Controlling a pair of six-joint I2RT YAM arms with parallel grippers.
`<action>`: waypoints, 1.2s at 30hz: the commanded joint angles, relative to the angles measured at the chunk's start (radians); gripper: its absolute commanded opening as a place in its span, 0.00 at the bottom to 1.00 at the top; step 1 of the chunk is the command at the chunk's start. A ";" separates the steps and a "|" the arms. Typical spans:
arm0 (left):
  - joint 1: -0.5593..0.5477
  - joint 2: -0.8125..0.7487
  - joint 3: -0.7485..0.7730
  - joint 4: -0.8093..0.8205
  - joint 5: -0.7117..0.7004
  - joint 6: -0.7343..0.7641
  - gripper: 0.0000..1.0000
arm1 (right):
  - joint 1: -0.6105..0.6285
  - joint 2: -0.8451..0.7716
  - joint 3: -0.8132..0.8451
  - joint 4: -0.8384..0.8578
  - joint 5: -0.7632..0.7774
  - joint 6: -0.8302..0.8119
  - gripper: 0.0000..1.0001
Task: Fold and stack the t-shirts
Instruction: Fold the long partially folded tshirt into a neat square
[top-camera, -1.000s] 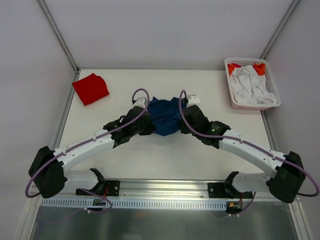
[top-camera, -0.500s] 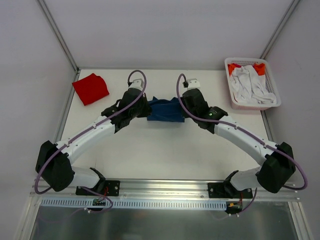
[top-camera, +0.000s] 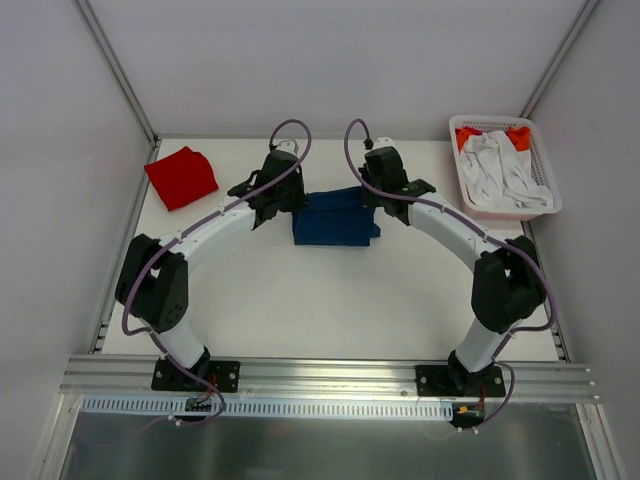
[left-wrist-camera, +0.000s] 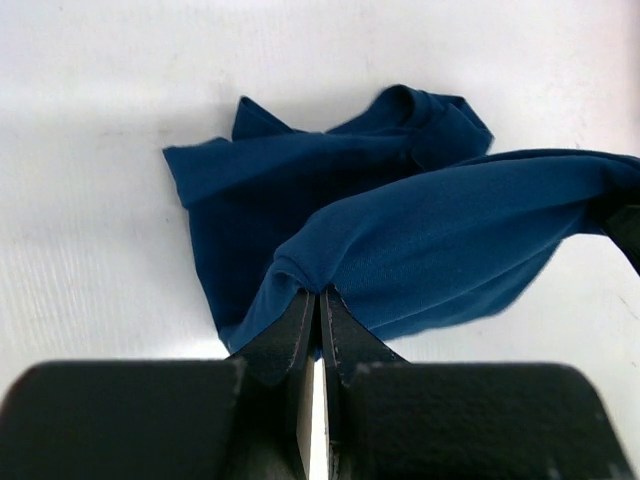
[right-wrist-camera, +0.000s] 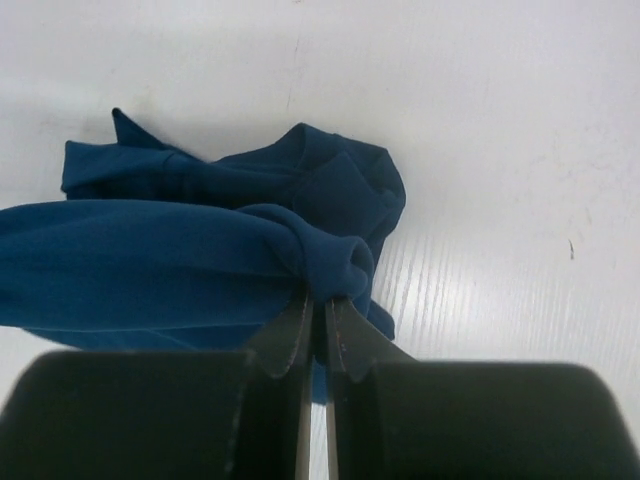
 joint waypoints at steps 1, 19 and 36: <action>0.032 0.067 0.077 0.002 0.003 0.046 0.00 | -0.034 0.058 0.088 0.031 -0.023 -0.031 0.00; 0.138 0.375 0.309 0.009 0.066 0.059 0.45 | -0.143 0.407 0.362 0.005 -0.128 -0.012 0.32; 0.151 0.224 0.223 0.009 0.089 0.037 0.79 | -0.174 0.180 0.236 0.017 -0.083 -0.016 0.41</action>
